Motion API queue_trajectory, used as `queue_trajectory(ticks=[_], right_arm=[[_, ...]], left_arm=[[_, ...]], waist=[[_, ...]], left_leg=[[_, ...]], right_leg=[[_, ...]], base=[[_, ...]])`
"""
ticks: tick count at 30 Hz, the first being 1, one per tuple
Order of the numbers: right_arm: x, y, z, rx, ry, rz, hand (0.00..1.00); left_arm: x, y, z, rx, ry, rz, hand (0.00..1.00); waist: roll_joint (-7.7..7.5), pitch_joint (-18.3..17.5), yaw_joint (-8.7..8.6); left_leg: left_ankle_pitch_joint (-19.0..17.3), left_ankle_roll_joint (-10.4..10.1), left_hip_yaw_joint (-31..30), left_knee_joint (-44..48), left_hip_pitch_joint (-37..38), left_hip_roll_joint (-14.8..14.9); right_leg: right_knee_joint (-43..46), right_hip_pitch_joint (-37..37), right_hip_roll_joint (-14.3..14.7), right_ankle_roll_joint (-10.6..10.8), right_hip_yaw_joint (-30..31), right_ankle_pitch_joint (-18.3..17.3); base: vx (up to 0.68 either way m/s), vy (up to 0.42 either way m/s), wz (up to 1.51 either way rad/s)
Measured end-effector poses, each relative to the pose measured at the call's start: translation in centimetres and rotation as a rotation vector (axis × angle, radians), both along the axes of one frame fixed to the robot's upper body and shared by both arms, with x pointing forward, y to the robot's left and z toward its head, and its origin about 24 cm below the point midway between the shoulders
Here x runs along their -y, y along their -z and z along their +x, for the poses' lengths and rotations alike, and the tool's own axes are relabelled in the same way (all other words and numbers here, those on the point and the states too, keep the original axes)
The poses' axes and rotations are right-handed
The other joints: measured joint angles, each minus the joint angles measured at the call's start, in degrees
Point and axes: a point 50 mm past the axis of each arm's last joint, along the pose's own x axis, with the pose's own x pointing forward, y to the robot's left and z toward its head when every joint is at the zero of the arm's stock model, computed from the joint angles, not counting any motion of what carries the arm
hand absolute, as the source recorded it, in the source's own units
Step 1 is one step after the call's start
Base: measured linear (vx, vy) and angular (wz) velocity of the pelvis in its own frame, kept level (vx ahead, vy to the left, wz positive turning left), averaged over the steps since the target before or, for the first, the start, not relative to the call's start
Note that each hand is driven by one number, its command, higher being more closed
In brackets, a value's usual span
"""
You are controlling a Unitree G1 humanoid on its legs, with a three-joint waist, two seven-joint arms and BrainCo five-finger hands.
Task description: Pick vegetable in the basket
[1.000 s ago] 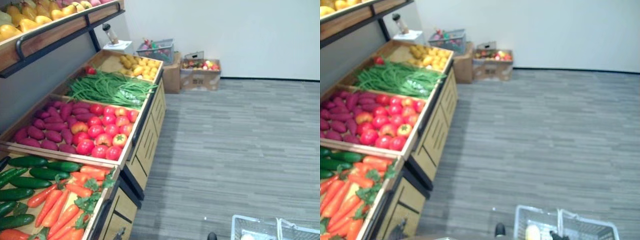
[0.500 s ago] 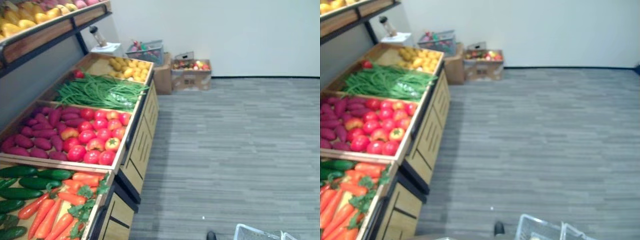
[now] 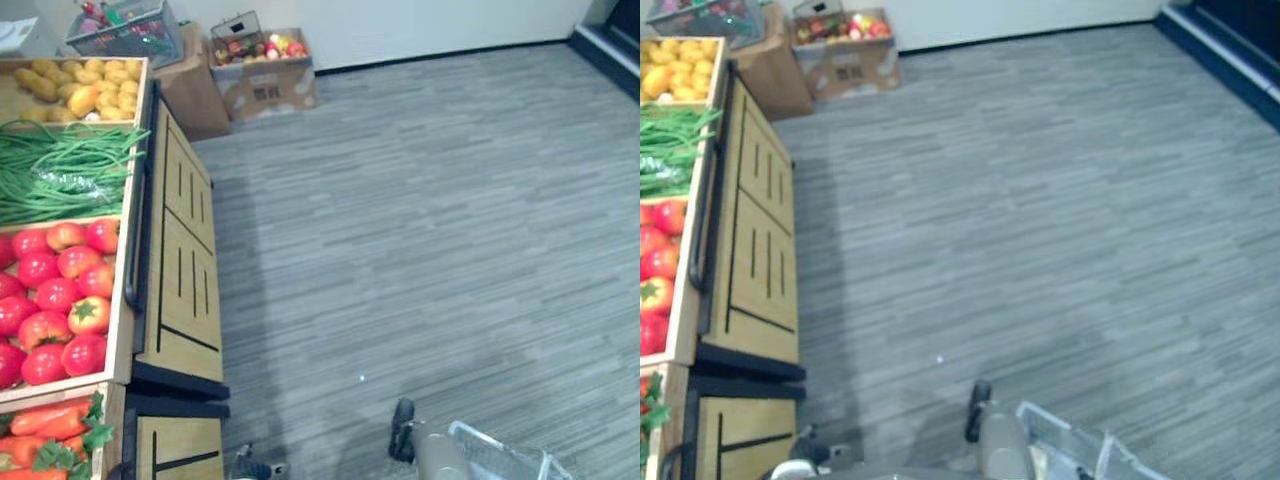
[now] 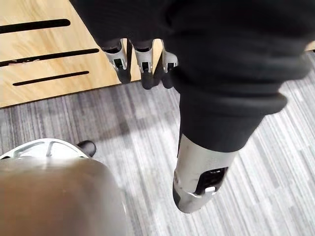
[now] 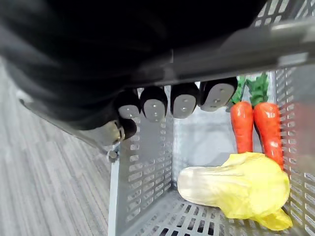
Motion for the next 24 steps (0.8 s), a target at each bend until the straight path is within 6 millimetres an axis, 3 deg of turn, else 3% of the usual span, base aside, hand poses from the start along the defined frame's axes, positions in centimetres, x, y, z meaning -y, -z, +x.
queue_trajectory(ticks=[3, 5, 8, 10, 12, 17, 19, 21, 24], right_arm=[[0.0, 0.2, -0.5, -0.027, 0.018, 0.014, 1.0], [0.0, 0.4, -1.2, -0.058, 0.026, 0.021, 1.0], [0.8, 0.1, -1.1, -0.055, 0.02, 0.0, 1.0], [2.4, -0.4, -0.4, -0.038, 0.004, -0.045, 1.0], [3.3, -0.7, 0.0, -0.027, -0.002, -0.069, 1.0], [4.4, -1.3, 1.1, 0.011, -0.019, -0.109, 1.0], [4.4, -1.4, 1.4, 0.026, -0.023, -0.114, 1.0], [4.3, -1.4, 1.8, 0.033, -0.024, -0.112, 1.0], [2.2, -0.7, 2.2, 0.047, -0.024, -0.056, 1.0]], left_arm=[[0.3, 0.1, -0.3, 0.005, -0.064, -0.016, 0.0], [0.3, 0.1, -0.5, 0.012, -0.109, -0.024, 0.0], [0.2, 0.2, -1.0, 0.012, -0.157, -0.037, 0.0], [0.3, 0.3, -1.2, 0.017, -0.197, -0.048, 0.0], [0.3, 0.3, -1.4, 0.017, -0.212, -0.052, 0.0], [0.2, 0.4, -1.8, 0.01, -0.235, -0.054, 0.0], [0.3, 0.4, -1.7, 0.011, -0.233, -0.054, 0.0], [0.3, 0.5, -2.0, -0.003, -0.23, -0.055, 0.0], [-0.7, 0.2, -1.8, -0.014, -0.144, -0.002, 0.0]], waist=[[0.92, -0.45, -0.22], [1.13, -1.01, -1.0], [0.73, -1.07, -1.3], [0.75, -1.13, -1.09], [0.61, -1.19, 0.0], [0.05, -1.51, 0.69], [-0.12, -1.76, 1.62], [-0.01, -2.25, 1.55], [-2.9, -3.39, 1.67]], left_leg=[[3.17, 0.23, -0.3, 3.98, -0.18, 2.44], [6.06, 0.94, -3.46, 13.19, -3.17, 5.67], [10.07, 4.12, -6.34, 21.81, -7.31, 8.1], [6.42, 2.87, -12.26, 22.27, -9.59, 4.17], [4.15, 2.68, -14.38, 19.37, -11.04, 0.47], [4.25, 3.07, -15.42, 4.97, -12.38, -6.51], [6.4, 4.94, -17.39, -0.94, -12.9, -9.46], [8.73, 7.68, -17.03, -3.19, -12.22, -9.6], [8.42, 8.1, -17.08, -5.27, -11.26, -11.55]], right_leg=[[0.13, 2.0, 0.64, -0.67, -1.43, -2.33], [0.07, 5.42, 0.62, -0.99, -3.45, -4.43], [-3.44, 9.8, 1.39, -1.34, -3.76, -3.95], [-7.57, 13.44, 1.33, -0.58, -3.22, -3.3], [-10.31, 15.26, 1.38, -0.16, -2.26, -2.46], [-13.7, 18.43, 1.1, 0.62, -2.21, -1.24], [-13.65, 18.94, 0.91, 1.24, -2.2, -0.89], [-13.92, 19.52, 1.63, 2.19, -2.06, -0.74], [-15.96, 20.34, 0.29, 3.92, -1.88, 0.39]], base=[[0.17, -0.222, 0.06], [0.14, -0.19, 0.38], [0.14, -0.178, 0.19], [0.15, -0.151, -0.04], [0.11, -0.035, -0.24], [0.15, 0.092, -0.08], [0.18, 0.184, 0.0], [0.17, 0.194, 0.0], [0.13, 0.171, 0.01]])
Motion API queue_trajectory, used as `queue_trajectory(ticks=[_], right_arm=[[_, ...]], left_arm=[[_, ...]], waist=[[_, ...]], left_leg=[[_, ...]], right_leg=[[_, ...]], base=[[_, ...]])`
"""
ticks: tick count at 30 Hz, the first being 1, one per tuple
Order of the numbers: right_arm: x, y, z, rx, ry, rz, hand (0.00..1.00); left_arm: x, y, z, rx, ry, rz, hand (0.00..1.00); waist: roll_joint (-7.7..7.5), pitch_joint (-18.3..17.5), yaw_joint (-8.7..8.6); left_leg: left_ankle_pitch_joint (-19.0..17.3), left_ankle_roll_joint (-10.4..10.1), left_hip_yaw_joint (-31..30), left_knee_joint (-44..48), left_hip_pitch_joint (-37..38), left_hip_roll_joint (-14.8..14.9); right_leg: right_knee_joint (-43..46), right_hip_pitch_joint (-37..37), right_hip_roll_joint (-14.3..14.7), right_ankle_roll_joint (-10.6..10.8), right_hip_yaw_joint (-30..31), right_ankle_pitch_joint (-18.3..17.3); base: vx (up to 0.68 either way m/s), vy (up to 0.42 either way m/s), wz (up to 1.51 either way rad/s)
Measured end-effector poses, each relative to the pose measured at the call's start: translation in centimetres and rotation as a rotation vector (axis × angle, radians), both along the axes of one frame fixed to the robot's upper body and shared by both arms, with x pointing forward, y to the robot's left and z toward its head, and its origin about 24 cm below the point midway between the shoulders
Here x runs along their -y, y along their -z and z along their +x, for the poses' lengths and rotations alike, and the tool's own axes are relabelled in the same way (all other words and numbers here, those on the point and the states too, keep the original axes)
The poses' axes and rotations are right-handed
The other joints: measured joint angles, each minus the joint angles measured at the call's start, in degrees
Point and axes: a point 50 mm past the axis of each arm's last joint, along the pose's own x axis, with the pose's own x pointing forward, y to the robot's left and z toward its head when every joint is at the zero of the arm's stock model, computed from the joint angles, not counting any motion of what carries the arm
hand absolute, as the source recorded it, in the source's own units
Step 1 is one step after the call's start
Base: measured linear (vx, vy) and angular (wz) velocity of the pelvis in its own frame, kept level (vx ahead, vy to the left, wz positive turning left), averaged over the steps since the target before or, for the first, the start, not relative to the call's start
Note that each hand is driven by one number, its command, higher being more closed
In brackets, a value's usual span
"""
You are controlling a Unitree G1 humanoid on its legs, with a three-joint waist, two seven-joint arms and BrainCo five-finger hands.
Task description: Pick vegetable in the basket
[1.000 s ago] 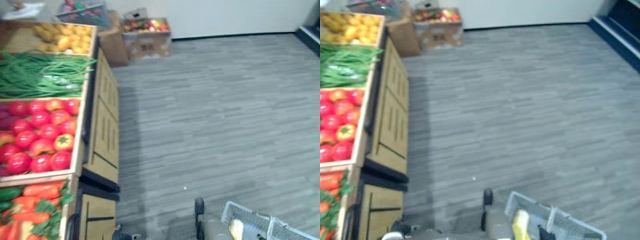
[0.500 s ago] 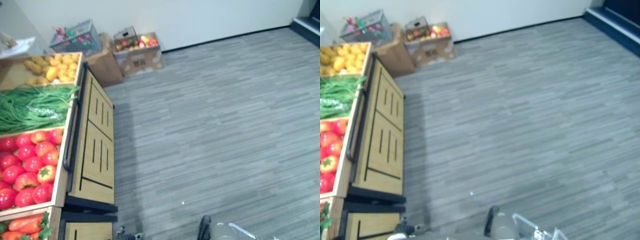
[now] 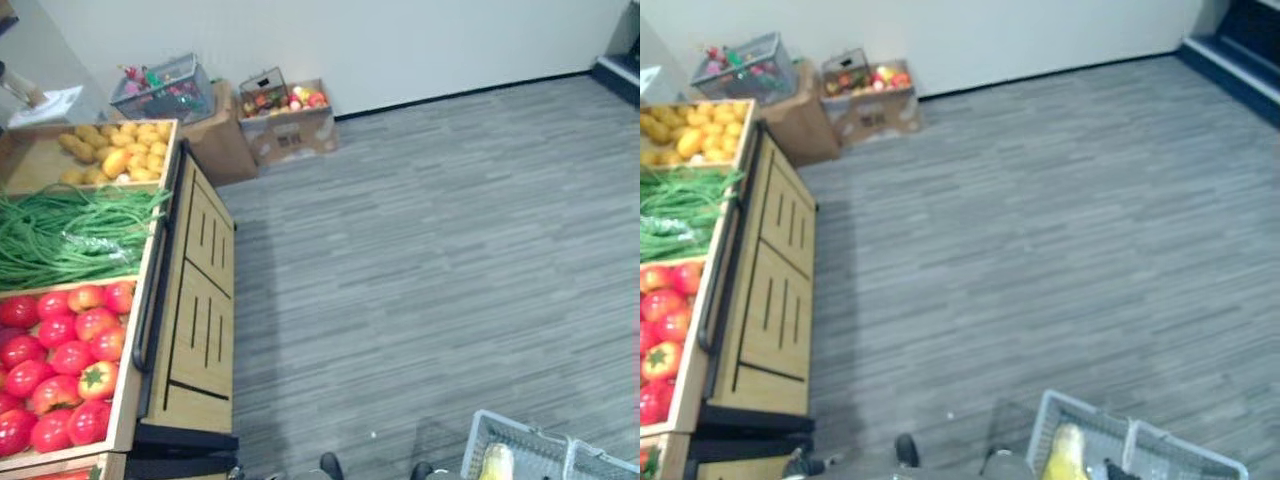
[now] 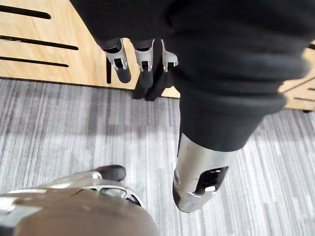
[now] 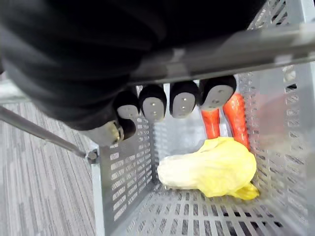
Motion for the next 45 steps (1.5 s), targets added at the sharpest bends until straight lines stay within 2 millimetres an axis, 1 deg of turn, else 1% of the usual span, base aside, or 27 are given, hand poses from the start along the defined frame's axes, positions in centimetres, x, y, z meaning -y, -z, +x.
queue_trajectory(ticks=[2, 3, 4, 5, 6, 7, 8, 9, 10, 11, 12, 14, 15, 18, 20, 21, 24, 26, 29, 32, 34, 36, 37, 38, 41, 42, 45], right_arm=[[-0.8, 0.2, 0.1, 0.009, 0.001, 0.02, 1.0], [-0.9, 0.2, 0.2, 0.013, 0.001, 0.021, 1.0], [-0.9, 0.2, 0.3, 0.018, 0.0, 0.021, 1.0], [-0.7, 0.1, 0.3, 0.02, 0.0, 0.016, 1.0], [-0.7, 0.0, 0.5, 0.023, -0.002, 0.013, 1.0], [-0.9, 0.1, 0.7, 0.029, -0.009, 0.018, 1.0], [-1.1, 0.1, 0.6, 0.026, -0.017, 0.025, 1.0], [-1.5, 0.3, 0.4, 0.021, -0.033, 0.039, 1.0], [-1.9, 0.4, 0.1, 0.015, -0.031, 0.054, 1.0], [-2.2, 0.6, -0.4, 0.002, -0.025, 0.067, 1.0], [-2.7, 0.8, -0.9, -0.011, -0.019, 0.081, 1.0], [-3.0, 1.0, -1.3, -0.031, -0.014, 0.098, 1.0], [-3.1, 1.1, -1.6, -0.044, -0.01, 0.105, 1.0], [-3.1, 1.2, -2.2, -0.061, 0.006, 0.111, 1.0], [-3.3, 1.3, -2.7, -0.077, 0.01, 0.119, 1.0], [-3.3, 1.3, -2.9, -0.084, 0.011, 0.122, 1.0], [-3.5, 1.5, -3.2, -0.097, 0.012, 0.131, 1.0], [-3.5, 1.6, -3.8, -0.107, 0.04, 0.146, 1.0], [-3.7, 1.7, -4.2, -0.119, 0.053, 0.158, 1.0], [-3.6, 1.6, -3.9, -0.113, 0.048, 0.156, 1.0], [-3.5, 1.5, -3.0, -0.088, 0.029, 0.151, 1.0], [-3.5, 1.5, -2.2, -0.065, 0.015, 0.146, 1.0], [-3.4, 1.4, -2.0, -0.055, 0.007, 0.14, 1.0], [-3.2, 1.3, -2.2, -0.052, 0.007, 0.131, 1.0], [-3.3, 1.4, -2.6, -0.053, 0.01, 0.143, 1.0], [-3.4, 1.4, -2.7, -0.052, 0.014, 0.151, 1.0], [-3.7, 1.5, -3.2, -0.055, 0.041, 0.167, 1.0]], left_arm=[[-0.4, -0.1, 0.0, -0.016, 0.059, 0.022, 0.0], [-0.3, -0.1, 0.1, -0.019, 0.083, 0.022, 0.0], [-0.3, -0.1, 0.2, -0.023, 0.109, 0.027, 0.0], [0.3, 0.0, 0.3, -0.029, 0.149, 0.019, 0.0], [0.5, 0.0, 0.3, -0.03, 0.163, 0.015, 0.0], [0.5, 0.0, 0.4, -0.032, 0.179, 0.018, 0.0], [0.4, 0.0, 0.3, -0.038, 0.193, 0.02, 0.0], [0.1, 0.0, 0.0, -0.045, 0.196, 0.025, 0.0], [-0.1, 0.0, -0.3, -0.053, 0.195, 0.03, 0.0], [-0.3, 0.0, -0.6, -0.06, 0.194, 0.032, 0.0], [-0.4, 0.0, -0.9, -0.067, 0.19, 0.031, 0.0], [-0.5, 0.1, -1.1, -0.073, 0.183, 0.031, 0.0], [-0.6, 0.0, -0.9, -0.069, 0.182, 0.029, 0.0], [-0.6, 0.0, -0.7, -0.061, 0.174, 0.024, 0.0], [-0.6, 0.0, -0.8, -0.062, 0.163, 0.022, 0.0], [-0.6, 0.1, -0.9, -0.06, 0.14, 0.018, 0.0], [-0.6, 0.2, -1.1, -0.049, 0.065, -0.006, 0.0], [-0.6, 0.2, -1.3, -0.042, 0.024, -0.02, 0.0], [-0.5, 0.3, -1.6, -0.052, 0.01, -0.026, 0.0], [-0.2, 0.4, -1.9, -0.048, -0.026, -0.047, 0.0], [-0.2, 0.5, -2.4, -0.053, -0.062, -0.063, 0.0], [-0.2, 0.5, -2.5, -0.058, -0.062, -0.064, 0.0], [0.0, 0.6, -2.5, -0.06, -0.061, -0.068, 0.0], [0.3, 0.7, -2.8, -0.067, -0.06, -0.076, 0.0], [0.3, 0.7, -3.0, -0.065, -0.08, -0.085, 0.0], [0.4, 0.8, -3.6, -0.077, -0.098, -0.096, 0.0], [0.5, 0.9, -4.1, -0.09, -0.131, -0.123, 0.0]], waist=[[-0.98, -0.59, -0.01], [-0.91, -0.64, 0.0], [-0.6, -0.57, -0.02], [0.83, -1.01, 0.03], [1.33, -0.91, 0.14], [1.32, -0.86, 0.15], [1.17, -0.9, 0.1], [0.46, -0.86, -0.11], [-0.17, -1.29, -0.11], [-0.26, -1.49, -0.11], [-0.88, -1.89, -0.05], [-1.15, -1.96, -0.03], [-1.22, -2.06, -0.18], [-1.0, -2.18, -0.07], [-1.03, -2.37, -0.01], [-1.21, -2.48, 0.14], [-1.0, -2.77, 0.05], [-0.57, -2.98, -0.06], [-0.38, -2.96, -0.03], [0.02, -2.88, 0.33], [-0.23, -2.82, 1.42], [-0.43, -2.51, 1.38], [-0.38, -2.14, 1.31], [0.22, -2.38, 1.14], [0.17, -2.38, 0.37], [0.12, -2.4, 0.1], [-0.07, -2.51, -0.02]], left_leg=[[-0.22, 0.34, 0.27, -1.18, 1.35, -1.0], [-0.57, 0.78, 0.4, -1.25, 1.79, -1.06], [-1.4, 1.13, 0.58, -1.25, 2.46, -0.99], [-4.03, 1.79, 1.25, -1.28, 3.29, -0.1], [-5.21, 2.08, 1.45, -1.33, 3.53, 0.27], [-5.85, 1.9, 1.82, -1.15, 3.51, 0.35], [-6.39, 1.63, 1.91, -1.09, 3.77, 0.28], [-6.66, 1.72, 1.93, -1.17, 4.55, 0.04], [-6.87, 1.94, 1.81, -1.24, 4.69, -0.1], [-6.89, 1.95, 1.55, -1.56, 4.67, -0.12], [-6.6, 1.58, 1.33, -2.48, 4.67, -0.08], [-5.83, 0.95, 0.76, -3.8, 4.5, 0.12], [-5.14, 0.91, -0.31, -4.67, 4.44, 0.2], [-3.78, 0.0, -2.13, -6.09, 4.52, 0.76], [-3.29, -0.41, -3.56, -6.07, 4.26, 1.38], [-2.58, 0.01, -4.33, -5.96, 4.29, 1.39], [-1.83, -0.19, -7.3, -5.76, 3.74, 1.23], [-0.62, -0.37, -11.55, -5.78, 2.08, 0.86], [0.96, -0.71, -16.84, -5.79, 0.63, 0.52], [2.1, -1.03, -19.35, -5.8, -0.03, 0.53], [2.78, -0.79, -19.6, -6.13, -0.45, -0.19], [3.05, -0.64, -19.68, -6.23, -0.76, -1.13], [2.99, -0.49, -19.06, -6.25, -0.77, -0.98], [3.02, -0.29, -16.91, -6.25, -0.67, -0.72], [3.18, -0.1, -13.82, -6.24, -1.02, -0.39], [3.39, 0.2, -12.62, -6.25, -1.01, -0.44], [3.25, 0.48, -11.01, -6.28, -0.62, -0.98]], right_leg=[[0.59, 0.07, -0.89, 0.51, 0.81, 0.32], [1.49, -0.12, -1.12, 0.58, 1.24, 0.32], [3.29, -0.42, -1.42, 1.0, 1.61, 0.04], [8.58, -2.8, -1.65, 2.06, 2.46, -0.66], [11.37, -4.08, -1.75, 2.41, 2.97, -0.92], [16.96, -6.63, -2.79, 2.5, 3.67, -1.02], [20.69, -8.34, -3.59, 2.49, 4.24, -1.01], [25.02, -9.91, -4.45, 2.64, 5.37, -0.88], [26.3, -10.56, -4.7, 2.71, 6.24, -0.83], [26.22, -10.75, -4.74, 2.72, 6.34, -0.82], [24.99, -10.4, -4.37, 2.71, 6.18, -0.82], [22.53, -9.65, -3.58, 2.7, 6.18, -0.81], [21.7, -9.45, -3.05, 2.66, 6.53, -0.8], [20.98, -8.99, -1.12, 2.4, 11.11, -0.96], [18.81, -7.6, 0.1, 2.05, 11.94, -1.24], [16.43, -5.75, 0.37, 1.47, 10.93, -1.8], [11.12, -1.89, 0.78, 1.33, 7.02, -2.09], [8.89, -0.08, 0.83, 1.27, 3.03, -2.36], [7.31, 2.34, 1.15, 0.84, -1.29, -2.84], [7.0, 3.3, 1.47, 0.59, -3.15, -3.01], [6.58, 3.71, 0.93, 0.75, -3.78, -4.7], [5.24, 3.96, 0.33, 1.07, -3.92, -6.7], [5.31, 3.78, 0.23, 1.08, -4.12, -6.7], [5.22, 4.0, 0.03, 1.45, -4.47, -6.95], [4.6, 4.01, -0.33, 2.16, -4.63, -6.69], [4.08, 3.95, -0.47, 2.8, -3.71, -6.27], [3.35, 3.84, -1.09, 3.94, -2.06, -5.42]], base=[[0.09, 0.144, -0.14], [0.06, 0.142, -0.22], [0.02, 0.124, -0.31], [0.01, 0.132, -0.34], [-0.05, 0.149, -0.37], [-0.1, 0.139, -0.24], [-0.11, 0.124, -0.14], [-0.09, 0.082, -0.02], [-0.03, 0.041, 0.04], [-0.01, 0.018, 0.06], [0.02, -0.008, 0.08], [0.04, -0.039, 0.12], [0.05, -0.056, 0.24], [0.07, -0.083, 0.38], [0.08, -0.092, 0.32], [0.11, -0.11, 0.37], [0.08, -0.083, 0.5], [0.05, -0.07, 0.88], [0.02, -0.078, 1.01], [-0.05, -0.054, 0.58], [-0.1, -0.048, 0.2], [-0.15, -0.045, 0.09], [-0.2, -0.001, 0.11], [-0.17, 0.026, 0.15], [-0.07, 0.037, 0.06], [0.02, 0.047, -0.19], [0.07, 0.055, -0.28]])
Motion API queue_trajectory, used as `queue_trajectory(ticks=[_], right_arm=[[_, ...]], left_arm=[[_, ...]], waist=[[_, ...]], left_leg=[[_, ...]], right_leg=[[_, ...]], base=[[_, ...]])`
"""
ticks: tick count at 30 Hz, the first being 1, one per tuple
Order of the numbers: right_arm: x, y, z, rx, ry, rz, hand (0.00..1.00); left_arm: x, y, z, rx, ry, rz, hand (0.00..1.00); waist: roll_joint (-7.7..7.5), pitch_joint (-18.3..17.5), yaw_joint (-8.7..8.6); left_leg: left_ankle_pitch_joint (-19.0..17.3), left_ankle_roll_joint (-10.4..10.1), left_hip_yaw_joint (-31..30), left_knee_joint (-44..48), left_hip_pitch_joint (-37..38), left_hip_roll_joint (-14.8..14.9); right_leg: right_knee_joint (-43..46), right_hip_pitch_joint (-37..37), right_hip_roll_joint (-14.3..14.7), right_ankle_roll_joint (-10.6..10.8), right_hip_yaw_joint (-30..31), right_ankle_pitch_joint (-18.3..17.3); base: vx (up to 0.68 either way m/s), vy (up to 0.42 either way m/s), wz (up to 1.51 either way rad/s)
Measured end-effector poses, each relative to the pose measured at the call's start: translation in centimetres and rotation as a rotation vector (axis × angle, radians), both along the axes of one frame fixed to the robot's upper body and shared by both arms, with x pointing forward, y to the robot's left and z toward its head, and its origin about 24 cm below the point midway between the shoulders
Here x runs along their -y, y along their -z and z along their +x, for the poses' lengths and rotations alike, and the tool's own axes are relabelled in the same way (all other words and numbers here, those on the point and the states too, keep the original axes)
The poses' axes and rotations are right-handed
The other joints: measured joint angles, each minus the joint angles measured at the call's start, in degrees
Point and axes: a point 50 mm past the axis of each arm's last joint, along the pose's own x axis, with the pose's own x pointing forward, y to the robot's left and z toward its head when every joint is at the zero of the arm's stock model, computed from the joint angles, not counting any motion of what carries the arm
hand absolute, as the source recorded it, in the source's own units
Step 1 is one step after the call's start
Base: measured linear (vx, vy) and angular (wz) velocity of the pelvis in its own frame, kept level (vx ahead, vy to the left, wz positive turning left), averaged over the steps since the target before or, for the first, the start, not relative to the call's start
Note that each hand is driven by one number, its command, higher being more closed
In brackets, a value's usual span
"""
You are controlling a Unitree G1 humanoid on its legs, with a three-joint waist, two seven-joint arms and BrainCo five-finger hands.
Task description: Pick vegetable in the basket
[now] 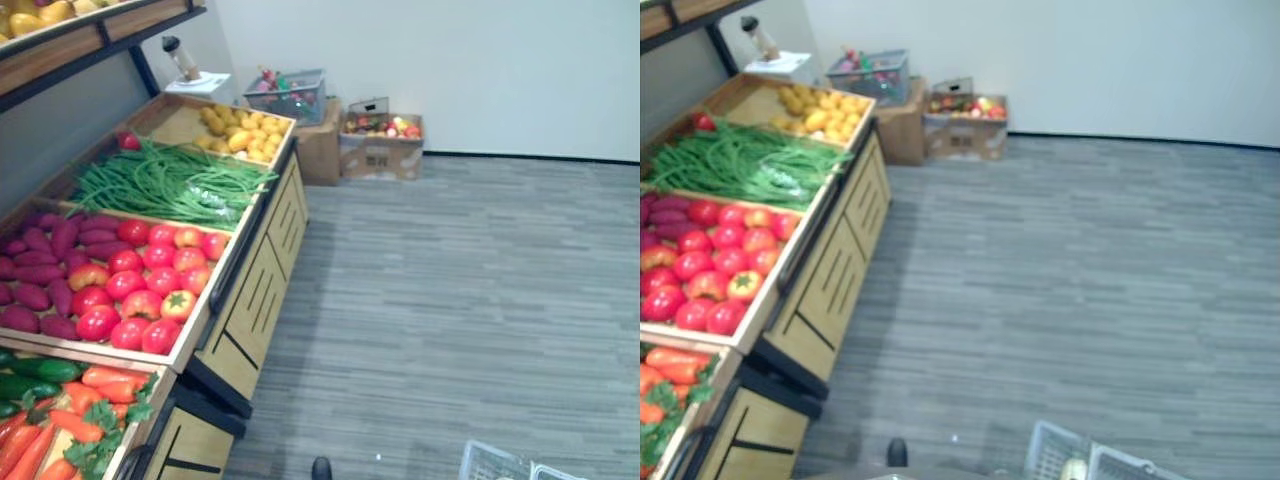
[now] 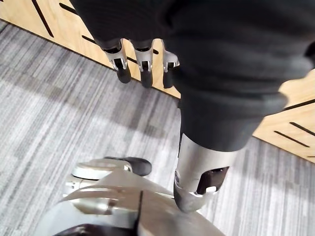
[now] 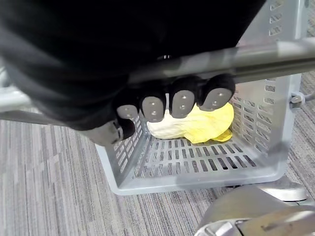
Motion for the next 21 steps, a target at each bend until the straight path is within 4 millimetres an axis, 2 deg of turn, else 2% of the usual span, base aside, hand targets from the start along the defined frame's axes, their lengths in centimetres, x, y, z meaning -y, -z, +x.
queue_trajectory(ticks=[5, 8, 12, 21], right_arm=[[-1.7, 0.5, -1.1, -0.035, 0.061, 0.067, 1.0], [-2.3, 0.7, -1.5, -0.056, 0.065, 0.094, 1.0], [-2.3, 0.8, -1.6, -0.068, 0.06, 0.103, 1.0], [-2.1, 0.7, -1.1, -0.072, -0.017, 0.093, 1.0]], left_arm=[[-0.6, 0.0, -0.5, -0.01, -0.018, -0.015, 0.0], [-0.5, 0.0, -0.4, -0.014, -0.015, -0.018, 0.0], [-0.4, 0.2, -0.7, -0.027, -0.034, -0.031, 0.0], [-0.3, 0.2, -0.6, -0.032, -0.029, -0.035, 0.0]], waist=[[-1.2, -0.26, -0.14], [-1.18, -0.25, -0.17], [-0.92, -0.22, -0.19], [-0.66, -0.27, -0.11]], left_leg=[[-0.14, 0.5, 1.63, -0.06, 0.92, -0.89], [-0.17, 0.46, 2.82, -0.08, 1.55, -0.82], [-0.67, -0.2, 3.12, -0.11, 3.02, -0.24], [-1.19, -0.28, 4.58, -0.11, 3.07, 0.49]], right_leg=[[-0.84, 0.62, -0.63, -0.33, 1.33, 1.14], [-1.27, 1.2, -0.34, -0.33, 1.8, 1.17], [-2.02, 2.72, 0.21, -0.38, 2.09, 1.18], [-2.4, 1.98, 0.69, -0.6, 3.71, 1.1]], base=[[0.11, 0.014, -0.14], [0.04, -0.025, -0.08], [-0.01, -0.023, -0.07], [-0.02, -0.002, -0.09]])
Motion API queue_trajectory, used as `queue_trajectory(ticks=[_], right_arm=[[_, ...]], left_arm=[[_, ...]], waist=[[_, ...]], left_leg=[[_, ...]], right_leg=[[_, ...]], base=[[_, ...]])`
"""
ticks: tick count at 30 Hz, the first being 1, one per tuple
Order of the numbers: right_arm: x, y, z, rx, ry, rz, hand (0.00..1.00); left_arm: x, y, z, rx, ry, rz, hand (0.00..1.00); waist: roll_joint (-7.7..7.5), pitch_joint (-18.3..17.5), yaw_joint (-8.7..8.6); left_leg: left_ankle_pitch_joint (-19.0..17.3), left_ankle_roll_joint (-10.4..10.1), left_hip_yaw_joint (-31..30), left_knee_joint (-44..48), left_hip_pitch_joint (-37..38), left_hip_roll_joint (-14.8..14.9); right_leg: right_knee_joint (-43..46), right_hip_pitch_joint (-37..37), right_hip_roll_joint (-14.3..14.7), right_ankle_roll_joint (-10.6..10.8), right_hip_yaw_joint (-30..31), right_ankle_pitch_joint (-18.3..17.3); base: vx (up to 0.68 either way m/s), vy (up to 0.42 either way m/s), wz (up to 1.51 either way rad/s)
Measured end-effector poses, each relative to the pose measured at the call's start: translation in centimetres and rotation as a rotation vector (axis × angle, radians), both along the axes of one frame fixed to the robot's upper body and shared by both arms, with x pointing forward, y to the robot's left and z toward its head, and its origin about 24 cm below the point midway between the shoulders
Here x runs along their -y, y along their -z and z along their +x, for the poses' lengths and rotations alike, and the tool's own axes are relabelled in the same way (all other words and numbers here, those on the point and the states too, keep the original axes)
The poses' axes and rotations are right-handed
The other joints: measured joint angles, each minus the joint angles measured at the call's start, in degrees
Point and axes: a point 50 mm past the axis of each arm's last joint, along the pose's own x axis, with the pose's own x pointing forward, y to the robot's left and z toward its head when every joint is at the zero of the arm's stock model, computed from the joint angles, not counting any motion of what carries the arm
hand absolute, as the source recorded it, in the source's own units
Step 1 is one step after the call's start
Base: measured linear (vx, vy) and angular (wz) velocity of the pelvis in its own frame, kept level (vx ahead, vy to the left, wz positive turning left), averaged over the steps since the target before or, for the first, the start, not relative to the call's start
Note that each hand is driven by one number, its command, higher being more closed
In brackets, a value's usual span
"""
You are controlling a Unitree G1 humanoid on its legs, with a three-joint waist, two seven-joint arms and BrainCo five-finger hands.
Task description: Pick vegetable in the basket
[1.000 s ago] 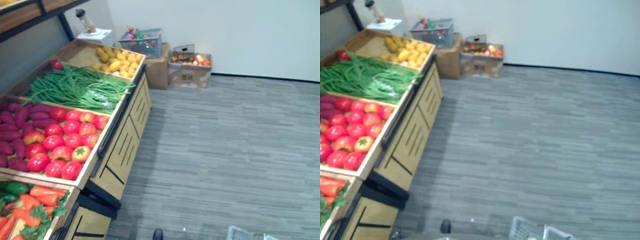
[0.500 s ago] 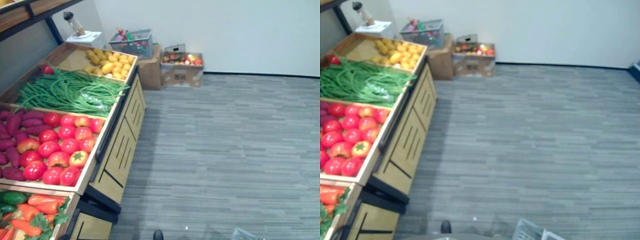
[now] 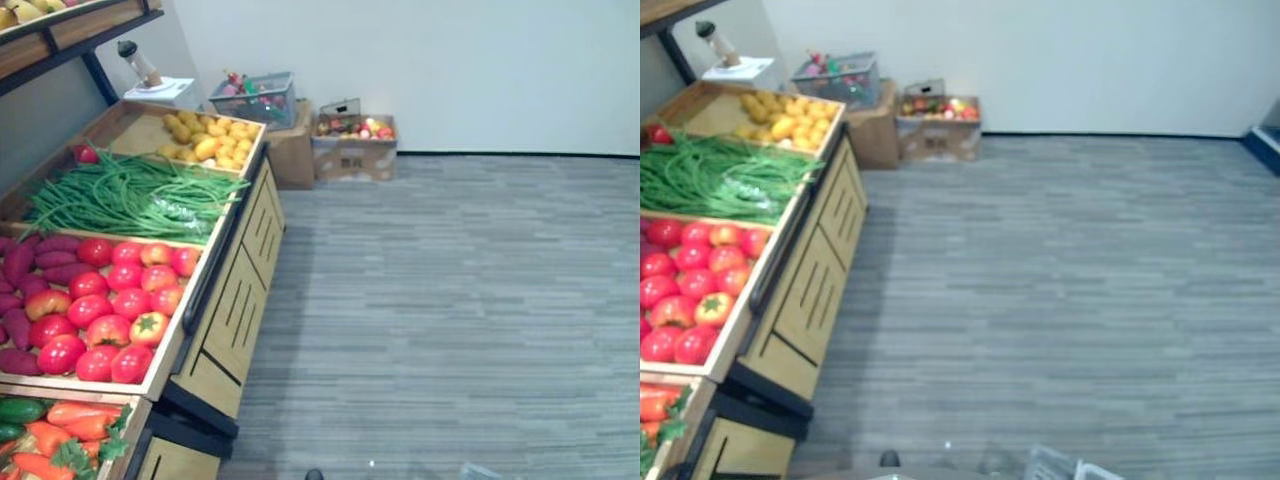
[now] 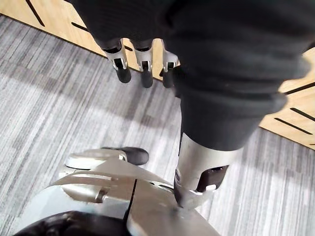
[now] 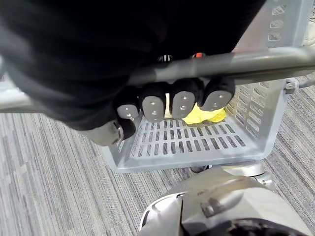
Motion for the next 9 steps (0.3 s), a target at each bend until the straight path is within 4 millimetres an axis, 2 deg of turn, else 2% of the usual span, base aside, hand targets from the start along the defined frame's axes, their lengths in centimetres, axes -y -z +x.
queue_trajectory(ticks=[9], right_arm=[[-0.06, 0.01, 0.13, 0.001, -0.006, 0.002, 1.0]], left_arm=[[-0.04, 0.0, -0.07, -0.003, 0.0, 0.001, 0.0]], waist=[[-0.17, -0.12, 0.03]], left_leg=[[-0.17, 0.02, 0.33, 0.0, 0.4, -0.28]], right_leg=[[-0.61, 0.61, 0.14, -0.2, 0.1, 0.29]], base=[[0.04, 0.0, -0.01]])
